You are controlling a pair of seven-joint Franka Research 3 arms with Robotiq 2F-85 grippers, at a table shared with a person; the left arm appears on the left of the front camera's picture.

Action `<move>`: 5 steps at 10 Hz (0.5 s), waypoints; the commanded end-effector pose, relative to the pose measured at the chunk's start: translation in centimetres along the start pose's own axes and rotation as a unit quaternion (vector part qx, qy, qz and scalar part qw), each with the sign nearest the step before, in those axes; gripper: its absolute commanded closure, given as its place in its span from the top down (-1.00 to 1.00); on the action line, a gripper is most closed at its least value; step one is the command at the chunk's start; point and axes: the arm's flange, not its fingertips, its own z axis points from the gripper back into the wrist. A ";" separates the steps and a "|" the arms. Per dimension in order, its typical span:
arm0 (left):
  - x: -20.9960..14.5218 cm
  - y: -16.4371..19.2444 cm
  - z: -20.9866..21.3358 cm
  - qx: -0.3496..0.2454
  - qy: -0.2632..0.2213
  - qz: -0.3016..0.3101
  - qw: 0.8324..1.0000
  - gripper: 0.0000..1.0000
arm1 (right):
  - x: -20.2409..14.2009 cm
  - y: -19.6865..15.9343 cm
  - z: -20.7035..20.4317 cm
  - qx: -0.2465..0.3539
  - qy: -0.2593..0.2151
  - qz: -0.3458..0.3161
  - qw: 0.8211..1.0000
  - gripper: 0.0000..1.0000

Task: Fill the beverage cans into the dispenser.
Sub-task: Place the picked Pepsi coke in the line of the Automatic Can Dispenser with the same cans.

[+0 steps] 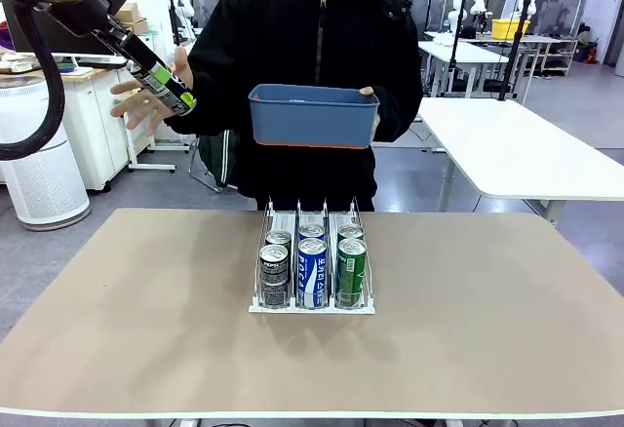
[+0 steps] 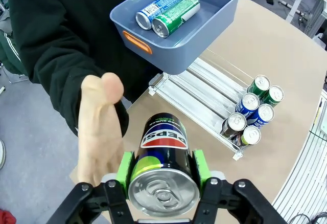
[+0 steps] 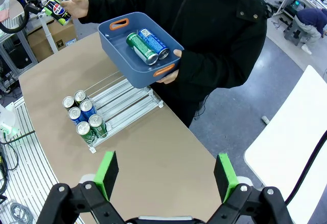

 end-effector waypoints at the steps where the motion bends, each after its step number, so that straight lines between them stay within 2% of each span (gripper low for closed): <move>1: 0.0 0.0 0.2 0.002 -0.003 0.000 1.000 -1.00 | 0.0 0.0 -0.1 -0.002 -0.001 -0.001 1.000 1.00; 5: 0.0 0.0 0.2 0.002 -0.003 0.000 1.000 -1.00 | 0.0 0.0 -0.1 -0.002 -0.001 -0.001 1.000 1.00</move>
